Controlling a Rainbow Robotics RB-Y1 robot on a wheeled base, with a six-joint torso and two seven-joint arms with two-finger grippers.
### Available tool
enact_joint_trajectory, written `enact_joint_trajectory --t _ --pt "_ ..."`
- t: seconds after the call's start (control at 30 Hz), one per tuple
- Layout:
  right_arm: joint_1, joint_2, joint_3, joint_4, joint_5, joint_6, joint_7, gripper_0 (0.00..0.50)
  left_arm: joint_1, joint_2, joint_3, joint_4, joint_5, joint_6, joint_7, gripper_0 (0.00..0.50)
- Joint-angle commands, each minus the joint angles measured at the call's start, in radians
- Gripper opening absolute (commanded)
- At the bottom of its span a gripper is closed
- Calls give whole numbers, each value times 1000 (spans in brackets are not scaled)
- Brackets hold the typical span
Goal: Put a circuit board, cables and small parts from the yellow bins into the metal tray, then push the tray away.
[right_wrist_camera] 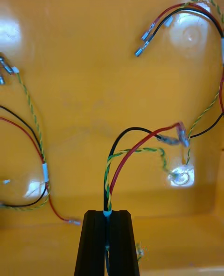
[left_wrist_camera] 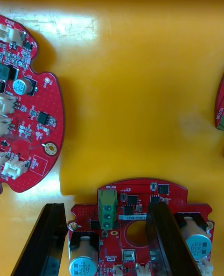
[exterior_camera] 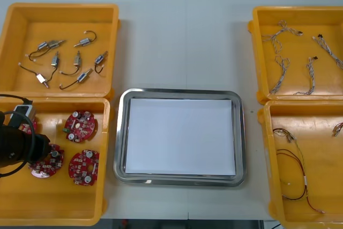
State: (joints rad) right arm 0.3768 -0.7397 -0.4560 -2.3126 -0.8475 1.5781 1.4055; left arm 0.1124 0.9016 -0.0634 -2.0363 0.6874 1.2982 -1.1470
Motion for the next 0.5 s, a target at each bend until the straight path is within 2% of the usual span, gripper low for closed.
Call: enact_joint_trajectory --t 0.03,0.33,0.5 --pt "-50 -44 -84 -57 -79 73 29 0 26 43 -19 -1 -11 -16 -76 500" --pt "-119 -179 -101 -67 -242 122 21 0 26 43 -27 -1 -19 -19 -74 500" --pt "-170 -213 -92 -70 -317 132 23 0 23 43 -45 -1 -48 -28 -65 500"
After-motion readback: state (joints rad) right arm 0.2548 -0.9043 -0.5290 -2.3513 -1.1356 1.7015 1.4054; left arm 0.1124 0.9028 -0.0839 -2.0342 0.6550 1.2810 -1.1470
